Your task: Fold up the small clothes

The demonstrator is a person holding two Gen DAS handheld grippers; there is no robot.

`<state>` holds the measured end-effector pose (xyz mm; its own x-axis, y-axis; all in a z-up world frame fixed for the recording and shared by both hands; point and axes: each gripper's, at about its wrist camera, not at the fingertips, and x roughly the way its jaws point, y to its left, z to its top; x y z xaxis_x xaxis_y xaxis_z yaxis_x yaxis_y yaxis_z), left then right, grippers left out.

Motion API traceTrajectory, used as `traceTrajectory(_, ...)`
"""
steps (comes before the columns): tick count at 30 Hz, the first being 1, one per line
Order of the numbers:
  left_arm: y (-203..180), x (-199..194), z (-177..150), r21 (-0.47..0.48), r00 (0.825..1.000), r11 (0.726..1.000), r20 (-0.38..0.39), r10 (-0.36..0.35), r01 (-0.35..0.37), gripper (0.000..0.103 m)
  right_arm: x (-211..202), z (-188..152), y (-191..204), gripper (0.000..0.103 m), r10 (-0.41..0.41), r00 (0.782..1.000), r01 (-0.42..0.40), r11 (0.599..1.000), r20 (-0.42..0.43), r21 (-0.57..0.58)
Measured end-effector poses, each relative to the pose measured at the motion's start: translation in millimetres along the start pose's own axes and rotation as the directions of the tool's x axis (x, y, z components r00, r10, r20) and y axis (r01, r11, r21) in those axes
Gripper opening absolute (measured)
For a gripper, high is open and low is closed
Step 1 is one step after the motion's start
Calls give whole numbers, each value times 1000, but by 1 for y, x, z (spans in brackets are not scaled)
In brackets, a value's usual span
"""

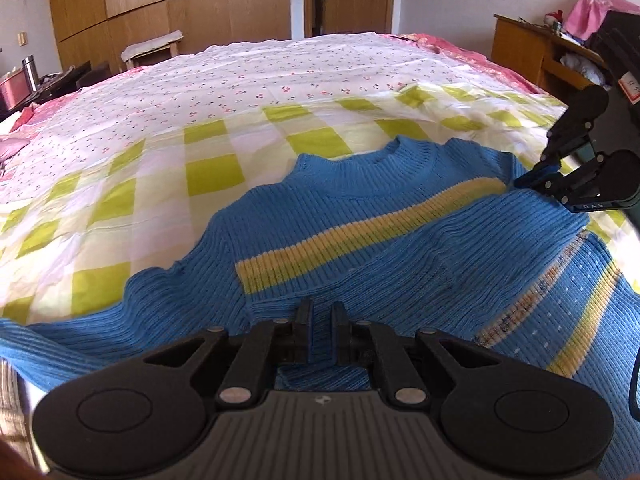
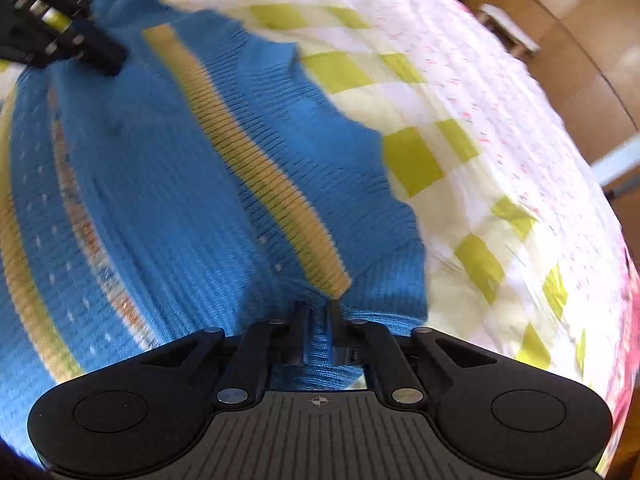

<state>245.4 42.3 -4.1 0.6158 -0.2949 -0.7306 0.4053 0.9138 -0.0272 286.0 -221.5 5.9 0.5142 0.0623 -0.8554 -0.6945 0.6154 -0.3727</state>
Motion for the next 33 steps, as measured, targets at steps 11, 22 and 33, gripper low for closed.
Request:
traceTrajectory(11,19,-7,-6,-98,986,984,54,157,-151,15,-6,-4,-24,2,-180,981,155,951,71,269)
traceTrajectory(22,14,-58,-30,-179,981,977,133,144,-119,15,-52,12,30,20,-64,958,2,977,280,214)
traceTrajectory(33,15,-92,-80,-338,978,939,172,120,-55,15,-50,67,147,40,251,900,-251,967,355,-49)
